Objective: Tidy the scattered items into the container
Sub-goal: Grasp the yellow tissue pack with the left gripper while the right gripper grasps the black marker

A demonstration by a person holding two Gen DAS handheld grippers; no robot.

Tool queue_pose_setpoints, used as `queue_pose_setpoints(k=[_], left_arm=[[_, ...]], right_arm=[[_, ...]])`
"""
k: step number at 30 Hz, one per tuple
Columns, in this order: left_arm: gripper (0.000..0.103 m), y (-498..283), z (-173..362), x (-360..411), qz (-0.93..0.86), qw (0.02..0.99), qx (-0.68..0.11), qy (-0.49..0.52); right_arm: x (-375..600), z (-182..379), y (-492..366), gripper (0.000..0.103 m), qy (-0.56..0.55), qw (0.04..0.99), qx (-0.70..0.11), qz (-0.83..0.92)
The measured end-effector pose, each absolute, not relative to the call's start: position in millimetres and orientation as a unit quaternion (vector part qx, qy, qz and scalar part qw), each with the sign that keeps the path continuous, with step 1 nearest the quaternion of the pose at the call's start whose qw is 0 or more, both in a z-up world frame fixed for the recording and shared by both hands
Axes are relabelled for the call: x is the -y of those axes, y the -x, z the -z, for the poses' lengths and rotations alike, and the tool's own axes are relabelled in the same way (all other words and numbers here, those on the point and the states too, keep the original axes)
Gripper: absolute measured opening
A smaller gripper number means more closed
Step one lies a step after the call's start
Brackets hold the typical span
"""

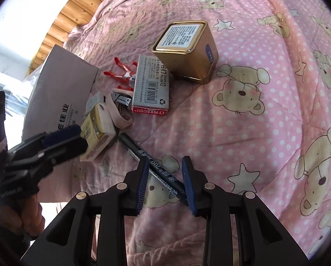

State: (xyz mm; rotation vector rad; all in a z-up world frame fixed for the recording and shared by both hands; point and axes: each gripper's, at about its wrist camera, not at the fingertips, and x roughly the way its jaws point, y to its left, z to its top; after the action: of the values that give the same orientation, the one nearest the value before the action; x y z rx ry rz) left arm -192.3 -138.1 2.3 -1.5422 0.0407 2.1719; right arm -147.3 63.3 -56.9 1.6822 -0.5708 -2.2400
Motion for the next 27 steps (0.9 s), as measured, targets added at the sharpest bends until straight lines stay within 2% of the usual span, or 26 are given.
queue_pose_setpoints(k=[4,6,9,11,12,13,14,16,19,21,24,26,27], left_arm=[[0.058,192,11,136,-0.811,0.187,-0.097,0.545],[0.074,191,22,129,-0.802,0.203,-0.111,0.551],[0.076,186,48,111,-0.771,0.227,-0.152,0.575],[0.079,183,51,110,-0.778,0.227,-0.141,0.568],[0.072,184,49,113,-0.78,0.223,-0.125,0.571],[0.062,185,45,118,-0.783,0.218,-0.104,0.573],[0.053,187,41,123,-0.782,0.22,-0.077,0.577],[0.053,186,31,134,-0.787,0.221,-0.046,0.574],[0.053,181,20,145,-0.792,0.218,-0.022,0.569],[0.053,178,16,150,-0.793,0.217,-0.011,0.569],[0.053,172,13,153,-0.788,0.223,0.03,0.573],[0.053,167,11,155,-0.787,0.226,0.057,0.572],[0.053,164,8,156,-0.788,0.225,0.065,0.569]], right_arm=[[-52,55,145,0.048,-0.581,0.149,0.171,0.782],[-47,55,145,0.05,-0.58,0.152,0.162,0.784],[-49,56,143,0.051,-0.577,0.153,0.166,0.785],[-50,57,141,0.05,-0.576,0.153,0.166,0.786],[-50,56,140,0.047,-0.576,0.152,0.164,0.786],[-51,56,139,0.031,-0.577,0.151,0.162,0.786],[-52,56,139,0.025,-0.578,0.15,0.16,0.786],[-56,54,137,0.02,-0.576,0.151,0.162,0.787],[-57,50,136,0.018,-0.573,0.149,0.154,0.791],[-54,51,136,0.021,-0.574,0.152,0.143,0.792],[-44,57,136,0.04,-0.579,0.153,0.118,0.792],[-37,56,133,0.041,-0.568,0.153,0.087,0.804],[-35,55,131,0.037,-0.564,0.15,0.073,0.808]])
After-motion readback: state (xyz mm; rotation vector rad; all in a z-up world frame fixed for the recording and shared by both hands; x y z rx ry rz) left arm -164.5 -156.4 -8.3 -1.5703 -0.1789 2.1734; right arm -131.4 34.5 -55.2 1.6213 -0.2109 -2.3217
